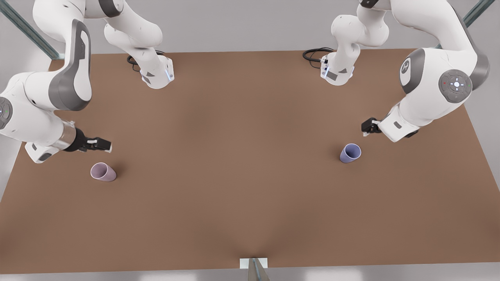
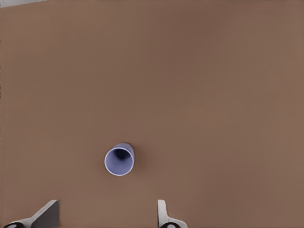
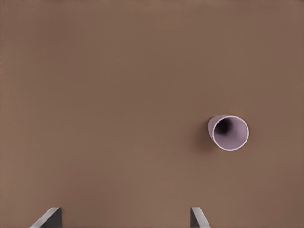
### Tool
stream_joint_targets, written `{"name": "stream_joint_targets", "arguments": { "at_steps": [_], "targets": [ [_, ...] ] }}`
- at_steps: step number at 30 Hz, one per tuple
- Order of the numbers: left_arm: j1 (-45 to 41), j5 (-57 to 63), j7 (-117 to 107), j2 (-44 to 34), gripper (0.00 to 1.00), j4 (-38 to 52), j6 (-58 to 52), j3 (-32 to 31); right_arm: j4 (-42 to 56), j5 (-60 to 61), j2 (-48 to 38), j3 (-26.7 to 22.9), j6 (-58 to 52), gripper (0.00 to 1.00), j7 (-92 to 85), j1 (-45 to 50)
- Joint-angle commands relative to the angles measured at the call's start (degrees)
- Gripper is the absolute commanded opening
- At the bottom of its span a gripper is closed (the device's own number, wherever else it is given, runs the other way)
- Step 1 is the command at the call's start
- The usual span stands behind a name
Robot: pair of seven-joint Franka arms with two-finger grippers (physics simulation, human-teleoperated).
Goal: Stack the cups, with the pink cup at the bottom and the purple cup at the top
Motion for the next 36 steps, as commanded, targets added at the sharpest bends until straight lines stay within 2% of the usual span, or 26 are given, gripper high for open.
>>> {"name": "stream_joint_targets", "arguments": {
  "at_steps": [1, 3, 7, 11, 17, 20, 26, 31, 36],
  "targets": [
    [0.06, 0.32, 0.54, 0.32, 1.00, 0.03, 3.09, 0.04, -0.05, 0.02, 0.24, -0.03, 5.01, 1.00, 0.88, 0.00],
    [0.58, -0.30, 0.89, 0.85, 1.00, -0.06, 2.91, 0.04, -0.49, 0.11, 0.24, 0.06, 5.45, 1.00, 0.79, 0.09],
    [0.50, 0.49, 0.63, 1.38, 1.00, -1.29, -4.03, 0.30, -10.07, 0.28, 0.50, -0.38, 13.19, 1.00, -5.36, -4.22],
    [0.50, 0.58, 0.71, 1.55, 1.00, -1.47, -3.24, 0.30, -13.85, 0.28, 2.79, -0.47, 19.42, 1.00, -15.02, -9.14],
    [0.58, 0.49, 1.42, 1.29, 1.00, -1.55, -4.21, 0.30, -13.06, 0.90, 13.16, -0.38, 34.01, 1.00, -29.88, -15.03],
    [0.58, 0.49, 1.42, 1.29, 1.00, -1.47, -4.21, 0.21, -11.04, 0.63, 16.06, -0.38, 34.98, 1.00, -31.55, -15.21],
    [0.50, 0.49, 1.33, 1.29, 1.00, -1.47, -4.91, 0.12, -20.35, 0.90, 11.84, -0.38, 37.71, 1.00, -34.19, -15.38],
    [0.50, 0.49, 0.80, 1.29, 1.00, -1.47, -4.91, -0.05, -20.97, 0.90, 13.95, -0.38, 38.94, 1.00, -35.42, -18.98],
    [0.41, 0.49, 0.80, 1.12, 1.00, -1.47, -5.18, -0.14, -22.20, 2.04, 16.50, -0.29, 41.84, 1.00, -35.42, -18.37]
  ]
}}
